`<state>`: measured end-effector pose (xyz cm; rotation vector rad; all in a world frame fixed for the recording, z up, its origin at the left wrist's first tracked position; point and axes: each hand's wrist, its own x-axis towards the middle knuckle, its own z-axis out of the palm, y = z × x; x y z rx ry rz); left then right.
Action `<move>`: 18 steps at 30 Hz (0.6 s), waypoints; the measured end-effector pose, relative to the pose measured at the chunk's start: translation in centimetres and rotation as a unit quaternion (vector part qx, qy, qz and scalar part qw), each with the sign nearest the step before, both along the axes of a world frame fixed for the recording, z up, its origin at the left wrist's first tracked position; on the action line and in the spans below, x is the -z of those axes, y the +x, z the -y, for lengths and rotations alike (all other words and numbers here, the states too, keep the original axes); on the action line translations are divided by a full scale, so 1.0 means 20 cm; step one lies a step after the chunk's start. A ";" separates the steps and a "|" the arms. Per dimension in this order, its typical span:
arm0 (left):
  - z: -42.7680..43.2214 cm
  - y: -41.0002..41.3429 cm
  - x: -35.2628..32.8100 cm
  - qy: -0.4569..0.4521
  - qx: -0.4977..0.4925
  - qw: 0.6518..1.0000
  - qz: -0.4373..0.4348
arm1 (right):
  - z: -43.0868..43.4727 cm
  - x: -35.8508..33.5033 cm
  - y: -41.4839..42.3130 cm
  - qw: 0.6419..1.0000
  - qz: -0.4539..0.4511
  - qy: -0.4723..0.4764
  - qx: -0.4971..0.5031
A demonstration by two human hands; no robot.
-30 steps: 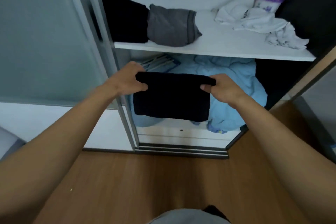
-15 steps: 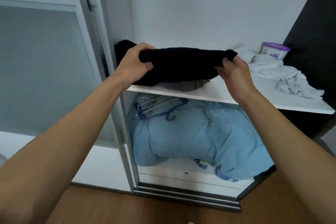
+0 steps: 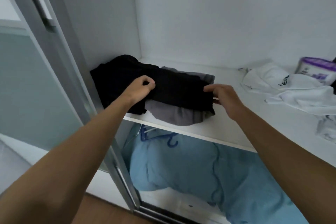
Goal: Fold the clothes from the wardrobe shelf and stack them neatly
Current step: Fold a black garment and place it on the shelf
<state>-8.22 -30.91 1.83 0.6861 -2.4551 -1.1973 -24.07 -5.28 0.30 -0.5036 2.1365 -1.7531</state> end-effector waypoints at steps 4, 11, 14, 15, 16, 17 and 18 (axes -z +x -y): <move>0.01 -0.18 -0.03 -0.022 -0.035 0.999 0.034 | 0.15 -0.02 -0.11 0.996 -0.068 0.023 0.059; 0.04 -0.33 -0.02 -0.185 -0.022 0.973 0.138 | 0.19 0.07 -0.12 0.965 -0.220 0.107 0.091; 0.02 -0.36 0.00 -0.260 0.003 0.947 0.188 | 0.20 0.14 -0.10 0.939 -0.269 0.191 0.099; 0.01 -0.36 0.01 -0.275 0.014 0.941 0.194 | 0.21 0.14 -0.10 0.929 -0.283 0.216 0.104; 0.01 -0.36 0.01 -0.284 0.025 0.937 0.202 | 0.21 0.13 -0.10 0.919 -0.293 0.243 0.106; 0.01 -0.36 0.01 -0.288 0.035 0.933 0.213 | 0.21 0.12 -0.10 0.911 -0.297 0.266 0.106; 0.02 -0.36 0.00 -0.291 0.045 0.928 0.227 | 0.21 0.12 -0.10 0.907 -0.293 0.282 0.105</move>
